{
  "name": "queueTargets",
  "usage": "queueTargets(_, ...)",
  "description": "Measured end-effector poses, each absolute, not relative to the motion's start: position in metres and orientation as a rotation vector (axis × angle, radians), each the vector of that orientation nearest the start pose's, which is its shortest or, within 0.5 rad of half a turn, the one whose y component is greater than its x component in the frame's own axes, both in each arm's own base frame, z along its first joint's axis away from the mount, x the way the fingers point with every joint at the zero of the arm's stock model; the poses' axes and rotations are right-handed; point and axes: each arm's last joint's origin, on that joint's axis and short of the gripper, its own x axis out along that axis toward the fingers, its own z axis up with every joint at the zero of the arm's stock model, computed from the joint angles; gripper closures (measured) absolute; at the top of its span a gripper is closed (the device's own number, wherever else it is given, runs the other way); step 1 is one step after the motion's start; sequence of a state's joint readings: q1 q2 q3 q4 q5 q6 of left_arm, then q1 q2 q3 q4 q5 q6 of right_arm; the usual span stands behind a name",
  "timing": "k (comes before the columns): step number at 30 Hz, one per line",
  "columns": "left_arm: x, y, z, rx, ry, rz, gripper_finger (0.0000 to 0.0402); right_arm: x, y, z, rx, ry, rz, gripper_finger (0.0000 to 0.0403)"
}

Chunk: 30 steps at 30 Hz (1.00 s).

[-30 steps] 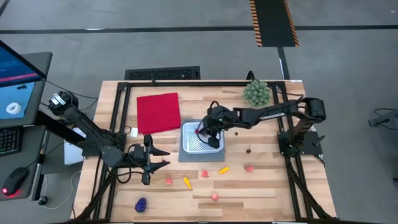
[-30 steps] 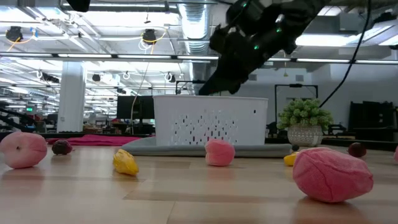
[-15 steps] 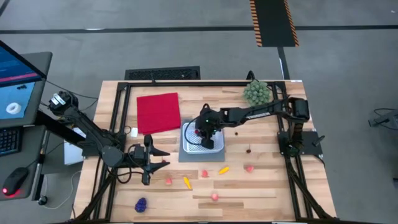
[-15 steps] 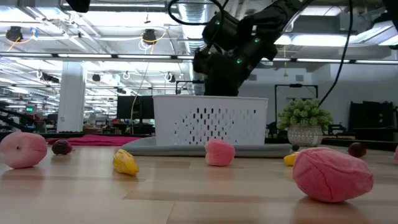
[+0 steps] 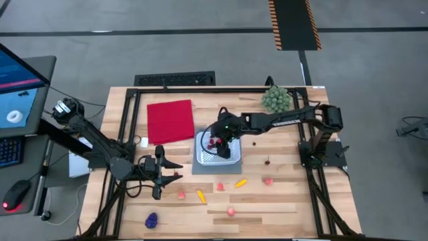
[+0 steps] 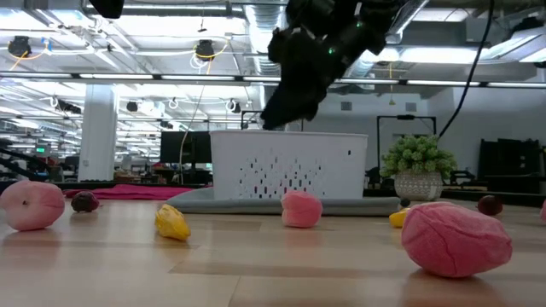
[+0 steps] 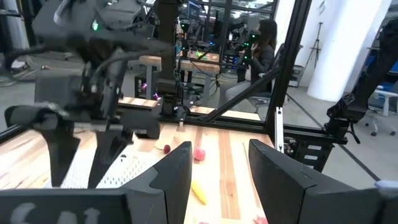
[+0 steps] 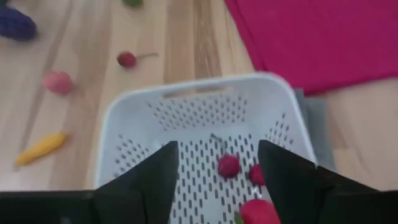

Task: Pick and placing Produce into tupperware
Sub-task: Put the strawberry into the white basket

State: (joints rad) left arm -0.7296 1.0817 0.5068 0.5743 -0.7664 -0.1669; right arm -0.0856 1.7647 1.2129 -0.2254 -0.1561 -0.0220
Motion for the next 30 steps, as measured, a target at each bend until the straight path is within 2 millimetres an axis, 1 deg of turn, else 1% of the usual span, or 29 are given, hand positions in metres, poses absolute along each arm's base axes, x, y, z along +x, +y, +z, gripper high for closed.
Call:
queueTargets(3, 0.179, -0.134, 0.254, -0.166, -0.003, 0.037, 0.0251, 0.371, -0.027, 0.24, 0.065, 0.706, 0.101, 0.014)
queueTargets(7, 0.179, -0.134, 0.254, -0.165, -0.003, 0.037, 0.0251, 0.355, -0.024, 0.276, 0.073, 0.6, 0.164, 0.0138)
queueTargets(13, 0.179, -0.134, 0.253, -0.125, 0.0, 0.04, 0.0251, 0.314, -0.014, 0.336, 0.046, 0.425, 0.198, 0.0138)
queueTargets(16, 0.179, -0.133, 0.251, -0.114, 0.017, 0.044, 0.0251, 0.291, -0.004, 0.359, 0.031, 0.365, 0.226, 0.0138)
queueTargets(19, 0.179, -0.133, 0.25, -0.133, 0.029, 0.044, 0.0251, 0.269, 0.008, 0.376, 0.023, 0.316, 0.267, 0.0138)
queueTargets(21, 0.179, -0.133, 0.247, -0.119, 0.049, 0.046, 0.0251, 0.255, 0.017, 0.383, 0.016, 0.297, 0.303, 0.0138)
queueTargets(23, 0.179, -0.133, 0.245, -0.107, 0.068, 0.047, 0.0251, 0.243, 0.028, 0.385, 0.008, 0.272, 0.343, 0.0138)
queueTargets(26, 0.177, -0.131, 0.243, -0.116, 0.117, 0.055, 0.0251, 0.228, 0.041, 0.382, -0.01, 0.262, 0.353, 0.0138)
queueTargets(30, 0.171, -0.126, 0.248, -0.138, 0.247, 0.086, 0.0251, 0.212, 0.052, 0.372, -0.031, 0.271, 0.336, 0.0138)
